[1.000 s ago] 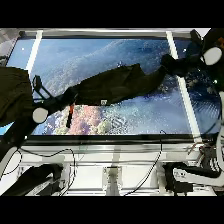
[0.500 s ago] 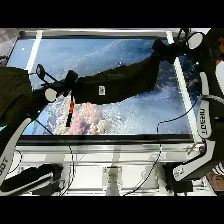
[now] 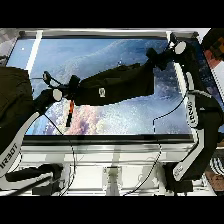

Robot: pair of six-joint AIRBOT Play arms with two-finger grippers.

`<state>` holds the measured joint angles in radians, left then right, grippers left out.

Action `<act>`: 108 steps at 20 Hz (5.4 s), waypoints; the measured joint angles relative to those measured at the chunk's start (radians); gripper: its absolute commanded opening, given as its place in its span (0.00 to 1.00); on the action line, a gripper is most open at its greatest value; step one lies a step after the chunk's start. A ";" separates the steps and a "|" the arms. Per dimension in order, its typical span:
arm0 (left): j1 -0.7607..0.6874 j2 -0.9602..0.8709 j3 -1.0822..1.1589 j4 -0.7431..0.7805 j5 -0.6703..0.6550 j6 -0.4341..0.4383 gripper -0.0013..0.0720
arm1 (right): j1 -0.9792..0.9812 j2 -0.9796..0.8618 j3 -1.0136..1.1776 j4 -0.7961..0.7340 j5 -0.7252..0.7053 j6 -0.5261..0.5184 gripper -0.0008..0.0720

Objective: Fold the clothes and pants, and hang the long-sleeved shirts on hangers.

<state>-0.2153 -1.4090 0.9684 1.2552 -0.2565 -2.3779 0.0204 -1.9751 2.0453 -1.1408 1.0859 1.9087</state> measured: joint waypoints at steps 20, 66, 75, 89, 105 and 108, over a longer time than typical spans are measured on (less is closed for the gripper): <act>0.108 -0.019 0.014 0.069 0.562 -0.094 0.05 | -0.049 -0.026 0.003 0.246 -0.290 -0.215 0.02; 0.105 0.954 -0.047 0.123 -0.272 0.378 0.52 | -0.130 -0.162 -0.215 0.392 0.140 -0.446 0.02; 0.105 0.954 -0.047 0.123 -0.262 0.378 0.52 | -0.263 -0.098 -0.060 0.183 0.263 -0.302 0.01; 0.105 0.954 -0.047 0.119 -0.153 0.368 0.51 | -0.830 0.200 -0.006 -0.443 0.576 -0.185 0.01; 0.105 0.934 -0.047 0.119 -0.140 0.366 0.51 | -0.982 0.302 -0.006 -0.639 0.669 -0.143 0.67; 0.105 0.934 -0.047 0.119 -0.139 0.366 0.51 | -0.981 0.302 -0.003 -0.639 0.678 -0.143 0.66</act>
<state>-0.1104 -0.4747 0.9215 1.3746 -0.3954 -2.0117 -0.9607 -1.6730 2.0422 -1.7802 1.7641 1.7657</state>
